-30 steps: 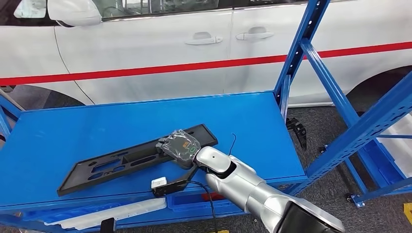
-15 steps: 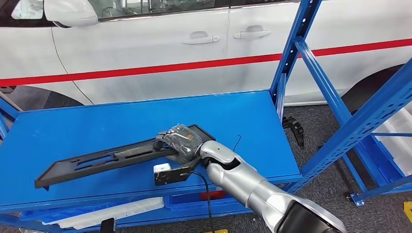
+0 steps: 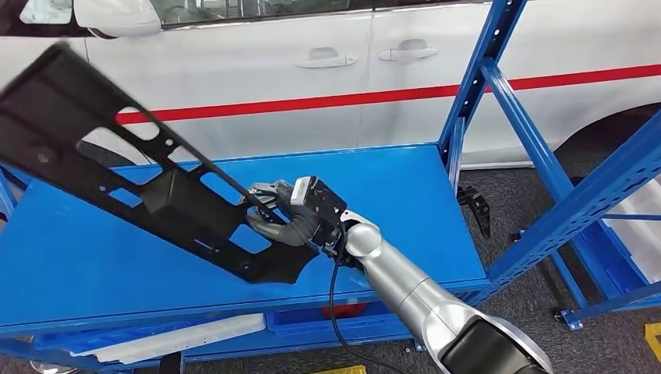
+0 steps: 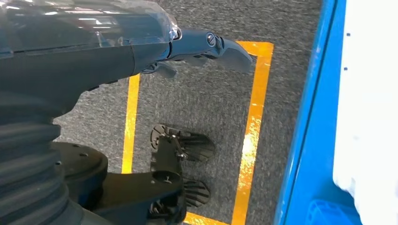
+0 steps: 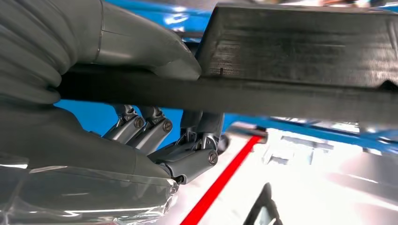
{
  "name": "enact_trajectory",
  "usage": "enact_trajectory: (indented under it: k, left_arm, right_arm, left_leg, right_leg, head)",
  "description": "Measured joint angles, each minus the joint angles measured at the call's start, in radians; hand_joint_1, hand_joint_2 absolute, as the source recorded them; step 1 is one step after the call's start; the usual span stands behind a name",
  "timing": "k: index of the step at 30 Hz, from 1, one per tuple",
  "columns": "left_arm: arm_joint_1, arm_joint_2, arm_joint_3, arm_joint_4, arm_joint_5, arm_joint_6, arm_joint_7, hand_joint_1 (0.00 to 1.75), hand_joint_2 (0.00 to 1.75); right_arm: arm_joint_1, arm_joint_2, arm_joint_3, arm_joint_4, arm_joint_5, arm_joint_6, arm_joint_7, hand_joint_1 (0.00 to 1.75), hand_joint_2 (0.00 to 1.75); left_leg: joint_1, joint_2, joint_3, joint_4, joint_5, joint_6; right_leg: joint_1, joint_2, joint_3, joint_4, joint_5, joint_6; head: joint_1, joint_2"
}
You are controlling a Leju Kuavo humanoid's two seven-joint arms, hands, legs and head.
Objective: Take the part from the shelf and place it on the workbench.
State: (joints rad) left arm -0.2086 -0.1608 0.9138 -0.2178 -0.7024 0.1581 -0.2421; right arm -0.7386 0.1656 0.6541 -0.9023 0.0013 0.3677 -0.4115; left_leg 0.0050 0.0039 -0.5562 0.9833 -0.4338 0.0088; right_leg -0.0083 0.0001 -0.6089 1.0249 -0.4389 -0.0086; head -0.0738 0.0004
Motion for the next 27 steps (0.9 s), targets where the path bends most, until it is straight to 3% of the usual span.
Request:
enact_trajectory:
  k: [2,4,6,8,10,11,13,15,17,18,20,21,22,23,25,27]
  left_arm:
    - [-0.002,-0.002,0.0,0.0,0.0,0.001,0.002,0.0,1.75]
    - [-0.002,-0.003,0.0,0.0,0.001,0.003,0.005,0.0,1.75]
    - [-0.001,-0.003,0.0,0.0,0.003,0.006,0.007,0.0,1.75]
    - [0.0,-0.003,0.0,0.0,0.008,0.007,0.007,0.0,1.75]
    - [0.0,-0.004,0.0,0.0,0.014,0.007,0.005,0.0,1.75]
    - [0.0,-0.004,0.0,0.0,0.016,0.007,0.003,0.0,1.75]
    - [0.0,-0.004,0.0,0.0,0.019,0.007,0.001,0.0,1.75]
    - [0.002,-0.004,0.0,0.0,0.021,0.007,-0.003,0.0,1.75]
    - [0.003,-0.004,0.0,0.0,0.023,0.007,-0.008,0.0,1.75]
    - [0.003,-0.004,0.0,0.0,0.025,0.006,-0.01,0.0,1.75]
    - [0.005,-0.004,0.0,0.0,0.029,0.006,-0.012,0.0,1.75]
    - [0.006,-0.004,0.0,0.0,0.031,0.006,-0.012,0.0,1.75]
    - [0.008,-0.004,0.0,0.0,0.032,0.006,-0.012,0.0,1.75]
    - [0.009,-0.004,0.001,0.0,0.034,0.006,-0.012,0.0,1.75]
    - [0.01,-0.003,0.001,0.0,0.034,0.006,-0.012,0.0,1.75]
    - [0.008,-0.003,0.001,0.0,0.034,0.006,-0.011,0.0,1.75]
  right_arm:
    - [-0.001,0.001,-0.019,-0.003,-0.061,0.034,0.004,1.75,1.75]
    - [0.0,0.0,-0.034,-0.003,-0.114,0.065,0.015,1.75,1.75]
    - [0.001,0.0,-0.043,-0.003,-0.163,0.09,0.03,1.75,1.75]
    - [0.0,0.001,-0.053,-0.003,-0.214,0.114,0.045,1.75,1.75]
    - [-0.005,0.004,-0.063,-0.003,-0.263,0.135,0.058,1.75,1.75]
    - [-0.008,0.007,-0.066,-0.003,-0.282,0.143,0.063,1.75,1.75]
    - [-0.012,0.011,-0.073,-0.003,-0.302,0.151,0.069,1.75,1.75]
    - [-0.013,0.015,-0.079,-0.005,-0.313,0.153,0.074,1.75,1.75]
    - [-0.014,0.018,-0.082,-0.011,-0.323,0.152,0.075,1.75,1.75]
    - [-0.015,0.019,-0.083,-0.017,-0.327,0.151,0.075,1.75,1.75]
    - [-0.016,0.02,-0.083,-0.026,-0.331,0.15,0.074,1.75,1.75]
    - [-0.016,0.02,-0.083,-0.028,-0.332,0.149,0.074,1.75,1.75]
    - [-0.015,0.02,-0.083,-0.03,-0.332,0.149,0.075,1.75,1.75]
    - [-0.015,0.02,-0.083,-0.031,-0.332,0.148,0.075,1.75,1.75]
    - [-0.015,0.02,-0.083,-0.035,-0.332,0.148,0.075,1.75,1.75]
    - [-0.017,0.02,-0.083,-0.041,-0.333,0.147,0.074,1.75,1.75]
  left_leg:
    - [0.005,0.0,0.002,-0.01,0.008,0.009]
    - [0.003,0.0,0.0,-0.01,0.008,0.013]
    - [0.003,0.0,-0.002,-0.007,0.006,0.014]
    - [0.003,-0.001,-0.002,-0.001,0.002,0.012]
    - [0.002,-0.004,-0.002,0.009,-0.008,0.007]
    - [0.0,-0.004,-0.005,0.017,-0.013,0.003]
    - [-0.002,-0.005,-0.012,0.024,-0.019,-0.007]
    - [-0.002,-0.005,-0.014,0.025,-0.022,-0.017]
    - [0.0,-0.004,-0.024,0.054,-0.045,-0.028]
    - [0.002,-0.004,-0.043,0.097,-0.07,-0.034]
    - [0.005,-0.004,-0.108,0.234,-0.131,-0.043]
    - [0.007,-0.004,-0.139,0.293,-0.149,-0.045]
    - [0.007,-0.004,-0.156,0.32,-0.148,-0.046]
    - [0.008,-0.004,-0.153,0.305,-0.127,-0.046]
    - [0.008,-0.004,-0.097,0.172,-0.05,-0.041]
    - [0.003,-0.005,-0.042,0.052,-0.006,-0.031]
  right_leg:
    - [0.001,0.0,-0.036,0.073,-0.045,0.007]
    - [0.001,0.001,-0.1,0.202,-0.104,0.011]
    - [0.0,0.001,-0.144,0.285,-0.125,0.013]
    - [-0.001,0.0,-0.132,0.247,-0.082,0.013]
    - [-0.002,0.0,-0.071,0.116,-0.012,0.007]
    - [-0.002,0.001,-0.045,0.058,0.009,0.003]
    - [0.002,0.002,-0.027,0.011,0.013,-0.006]
    - [0.003,0.003,-0.028,0.008,0.013,-0.015]
    - [-0.001,0.002,-0.023,0.002,0.014,-0.026]
    - [-0.004,0.001,-0.021,0.0,0.014,-0.03]
    - [-0.004,0.001,-0.02,0.0,0.012,-0.034]
    - [-0.003,0.001,-0.02,0.0,0.011,-0.035]
    - [-0.003,0.001,-0.019,0.0,0.01,-0.035]
    - [-0.003,0.002,-0.018,0.0,0.01,-0.034]
    - [-0.004,0.004,-0.012,0.0,0.007,-0.031]
    - [-0.001,0.005,-0.011,0.001,0.006,-0.023]
  head:
    - [0.0,0.0]
    - [0.0,0.0]
    - [0.0,0.0]
    - [0.0,0.0]
    - [0.0,0.0]
    - [0.0,0.0]
    - [0.0,0.0]
    - [0.0,0.0]
    - [0.0,0.0]
    - [0.0,0.0]
    - [0.0,0.0]
    - [0.0,0.0]
    - [0.0,0.0]
    - [0.0,0.0]
    - [0.0,0.0]
    - [0.0,0.0]
